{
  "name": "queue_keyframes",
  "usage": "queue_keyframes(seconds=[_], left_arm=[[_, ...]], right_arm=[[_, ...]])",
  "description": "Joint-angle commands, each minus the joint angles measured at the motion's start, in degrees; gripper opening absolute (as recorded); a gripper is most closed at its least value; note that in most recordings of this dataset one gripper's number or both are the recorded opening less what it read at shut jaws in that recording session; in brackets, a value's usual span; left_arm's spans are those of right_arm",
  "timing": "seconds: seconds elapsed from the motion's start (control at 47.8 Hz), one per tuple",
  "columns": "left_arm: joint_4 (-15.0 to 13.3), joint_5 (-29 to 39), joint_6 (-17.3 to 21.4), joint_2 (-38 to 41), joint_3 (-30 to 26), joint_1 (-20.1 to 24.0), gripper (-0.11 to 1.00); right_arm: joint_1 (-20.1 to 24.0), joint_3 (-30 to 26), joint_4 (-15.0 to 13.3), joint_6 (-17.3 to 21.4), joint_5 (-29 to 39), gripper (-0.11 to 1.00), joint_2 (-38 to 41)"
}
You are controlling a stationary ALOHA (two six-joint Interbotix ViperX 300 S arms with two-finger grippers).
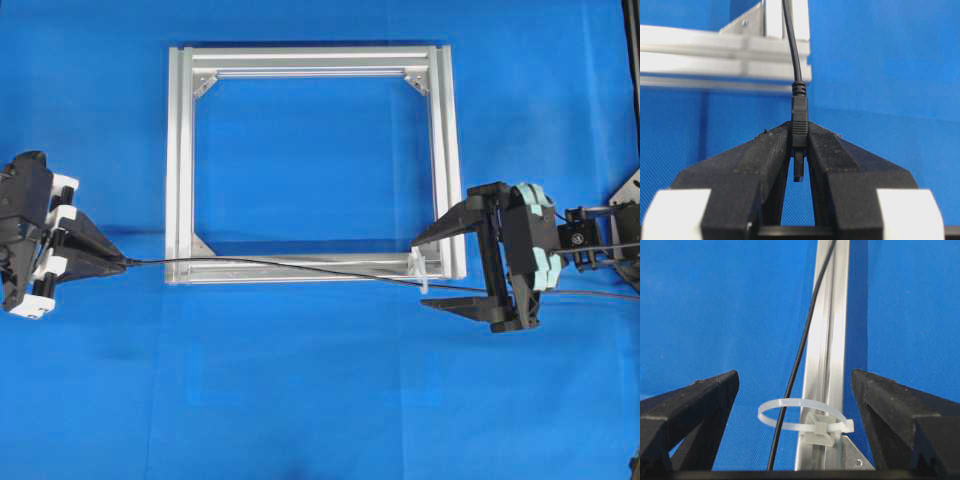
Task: Insert the wire through the string loop located on the right side.
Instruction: 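Open the left gripper, release the plug, and retract both grippers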
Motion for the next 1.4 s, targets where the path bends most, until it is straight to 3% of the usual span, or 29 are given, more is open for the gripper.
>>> queue_keyframes(seconds=[0.0, 0.23, 0.293, 0.46, 0.544, 0.816, 1.172, 1.381], left_arm=[[0.09, -0.18, 0.00, 0.79, -1.23, -0.26, 0.08], [0.09, -0.44, 0.09, 0.88, -1.49, -0.18, 0.09], [0.09, -0.44, 0.00, 0.70, -1.49, -0.26, 0.23], [0.18, -0.09, 0.09, -0.18, -1.32, -0.26, 0.75], [0.09, -0.09, 0.09, -1.05, -1.05, -0.26, 0.89], [0.09, 4.39, 0.00, -9.14, -2.11, 0.44, 0.84], [0.26, 14.68, 0.18, -26.37, -5.01, 4.04, 0.84], [0.44, 20.65, 0.62, -33.66, -6.86, 7.29, 0.84]], right_arm=[[0.00, -1.05, 0.09, -0.09, -0.35, 0.90, -0.88], [0.00, -1.05, 0.00, -0.09, -0.35, 0.90, -0.88], [0.00, -1.05, 0.09, -0.09, -0.35, 0.90, -0.88], [0.00, -1.05, 0.09, -0.09, -0.18, 0.90, -0.97], [0.00, -1.14, 0.09, -0.09, 0.18, 0.90, -0.88], [-0.18, -2.55, 0.09, -0.35, 2.29, 0.90, -1.23], [-3.25, -8.61, -0.35, -0.88, 15.47, 0.90, -7.12], [-5.10, -9.93, -0.62, -0.88, 18.72, 0.90, -10.37]])
